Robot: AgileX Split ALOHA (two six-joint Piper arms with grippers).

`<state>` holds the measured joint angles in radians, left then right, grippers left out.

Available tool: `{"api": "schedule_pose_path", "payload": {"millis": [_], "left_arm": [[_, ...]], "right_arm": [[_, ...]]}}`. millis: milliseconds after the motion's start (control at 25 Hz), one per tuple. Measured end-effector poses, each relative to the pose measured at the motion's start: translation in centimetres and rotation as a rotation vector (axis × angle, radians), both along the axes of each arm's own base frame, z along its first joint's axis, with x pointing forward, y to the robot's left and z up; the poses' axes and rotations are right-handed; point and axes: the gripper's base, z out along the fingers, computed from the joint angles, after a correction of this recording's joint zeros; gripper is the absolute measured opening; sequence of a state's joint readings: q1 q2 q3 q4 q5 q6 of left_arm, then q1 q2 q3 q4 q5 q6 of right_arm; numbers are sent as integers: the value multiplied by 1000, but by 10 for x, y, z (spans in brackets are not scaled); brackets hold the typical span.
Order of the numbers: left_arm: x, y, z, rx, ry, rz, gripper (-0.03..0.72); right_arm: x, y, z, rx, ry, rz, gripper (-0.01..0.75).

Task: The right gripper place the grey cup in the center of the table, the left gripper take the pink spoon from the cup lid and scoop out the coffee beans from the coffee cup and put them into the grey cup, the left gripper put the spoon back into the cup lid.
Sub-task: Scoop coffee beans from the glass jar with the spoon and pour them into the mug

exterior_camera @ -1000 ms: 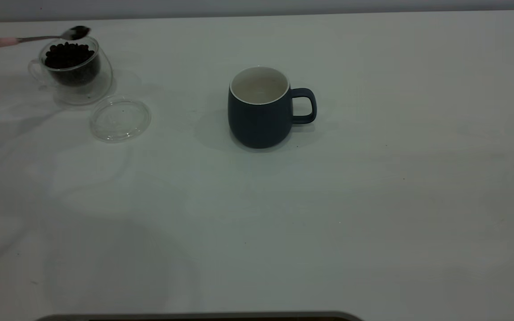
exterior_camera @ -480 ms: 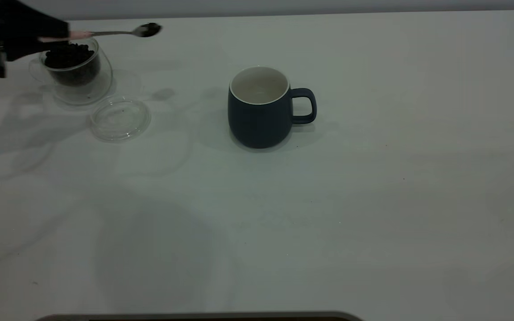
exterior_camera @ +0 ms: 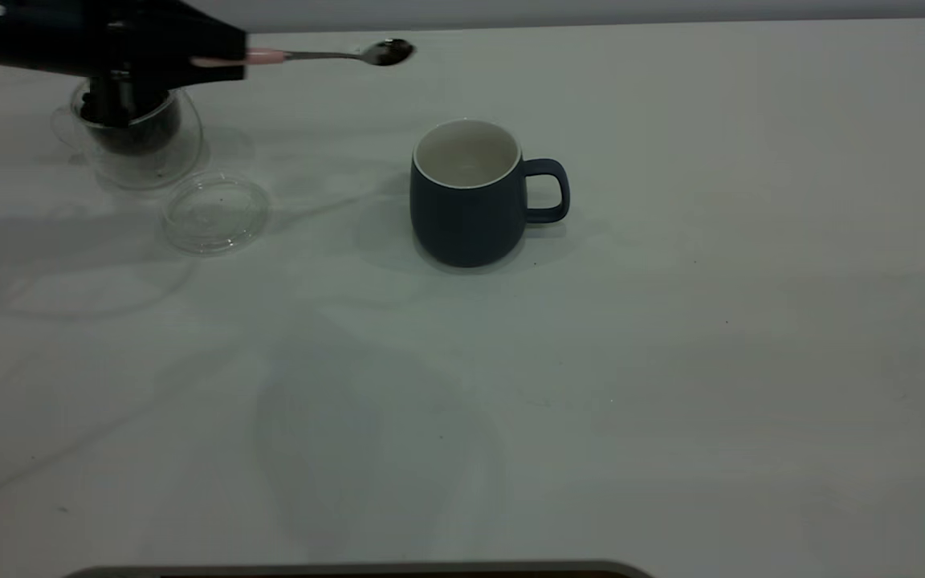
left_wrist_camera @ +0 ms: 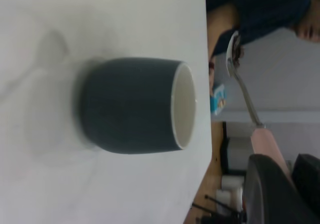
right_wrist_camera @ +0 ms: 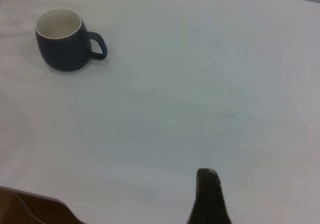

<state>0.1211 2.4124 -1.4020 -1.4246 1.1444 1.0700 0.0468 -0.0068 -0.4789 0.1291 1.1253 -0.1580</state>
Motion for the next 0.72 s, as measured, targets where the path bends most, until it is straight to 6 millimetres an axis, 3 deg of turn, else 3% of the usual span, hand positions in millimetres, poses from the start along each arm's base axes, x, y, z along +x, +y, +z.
{"api": "schedule_pose_path", "payload": {"millis": [360, 720], "left_arm": [[-3, -29, 0, 1, -13, -72, 129], [-4, -34, 0, 24, -183, -142, 129]], "right_arm": [[0, 0, 0, 0, 0, 0, 588], [0, 0, 0, 0, 0, 0, 588]]}}
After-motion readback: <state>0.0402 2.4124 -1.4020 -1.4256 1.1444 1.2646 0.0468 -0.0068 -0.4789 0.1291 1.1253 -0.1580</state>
